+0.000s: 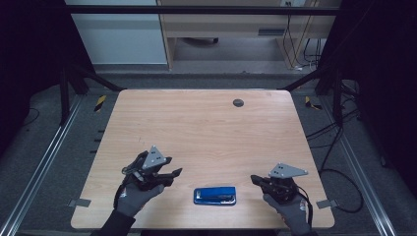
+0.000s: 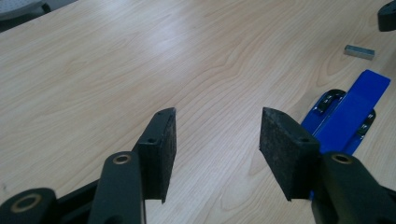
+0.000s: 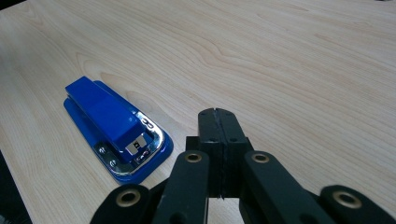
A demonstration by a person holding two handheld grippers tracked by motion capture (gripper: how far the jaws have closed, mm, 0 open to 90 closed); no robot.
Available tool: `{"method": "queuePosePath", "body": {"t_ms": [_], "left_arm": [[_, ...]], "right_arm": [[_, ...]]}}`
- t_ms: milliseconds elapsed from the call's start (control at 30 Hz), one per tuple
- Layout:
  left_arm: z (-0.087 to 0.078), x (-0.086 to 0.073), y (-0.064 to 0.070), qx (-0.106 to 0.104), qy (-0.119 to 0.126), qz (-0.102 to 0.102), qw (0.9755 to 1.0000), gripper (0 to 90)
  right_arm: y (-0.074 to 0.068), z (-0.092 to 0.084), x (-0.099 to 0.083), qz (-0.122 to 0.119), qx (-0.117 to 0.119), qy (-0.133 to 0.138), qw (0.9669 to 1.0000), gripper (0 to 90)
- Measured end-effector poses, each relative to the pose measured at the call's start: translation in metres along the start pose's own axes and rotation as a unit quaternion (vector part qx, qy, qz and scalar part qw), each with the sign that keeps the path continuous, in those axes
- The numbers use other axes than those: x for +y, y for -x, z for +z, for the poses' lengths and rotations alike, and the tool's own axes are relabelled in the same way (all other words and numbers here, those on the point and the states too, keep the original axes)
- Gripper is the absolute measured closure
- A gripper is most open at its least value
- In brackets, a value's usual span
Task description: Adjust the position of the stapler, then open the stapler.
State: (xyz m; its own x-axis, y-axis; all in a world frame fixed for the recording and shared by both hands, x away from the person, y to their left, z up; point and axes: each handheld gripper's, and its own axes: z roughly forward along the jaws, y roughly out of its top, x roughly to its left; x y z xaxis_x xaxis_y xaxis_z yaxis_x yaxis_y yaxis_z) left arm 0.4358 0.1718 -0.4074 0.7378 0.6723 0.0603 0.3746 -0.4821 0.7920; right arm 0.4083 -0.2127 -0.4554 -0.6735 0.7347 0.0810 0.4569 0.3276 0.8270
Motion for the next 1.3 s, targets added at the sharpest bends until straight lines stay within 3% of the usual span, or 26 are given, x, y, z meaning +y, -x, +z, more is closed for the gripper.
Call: {"method": "queuePosePath", "body": {"t_ms": [233,567,867,1300], "left_arm": [[0.011,0.013,0.016,-0.018,-0.003,0.021,0.9996,45.2],[0.024,0.023,0.026,-0.049,-0.017,0.041,0.9978,43.1],[0.035,0.033,0.036,-0.075,-0.04,0.074,0.9937,43.1],[0.043,0.049,0.055,-0.101,-0.055,0.111,0.9872,49.3]], "right_arm": [[-0.005,0.001,-0.003,-0.01,0.0,0.004,0.9999,90.0],[-0.011,0.006,-0.006,-0.016,0.017,-0.009,0.9997,90.0],[-0.014,0.0,-0.009,-0.016,0.01,-0.001,0.9998,90.0],[-0.024,0.004,-0.012,-0.015,0.032,-0.001,0.9994,89.9]]}}
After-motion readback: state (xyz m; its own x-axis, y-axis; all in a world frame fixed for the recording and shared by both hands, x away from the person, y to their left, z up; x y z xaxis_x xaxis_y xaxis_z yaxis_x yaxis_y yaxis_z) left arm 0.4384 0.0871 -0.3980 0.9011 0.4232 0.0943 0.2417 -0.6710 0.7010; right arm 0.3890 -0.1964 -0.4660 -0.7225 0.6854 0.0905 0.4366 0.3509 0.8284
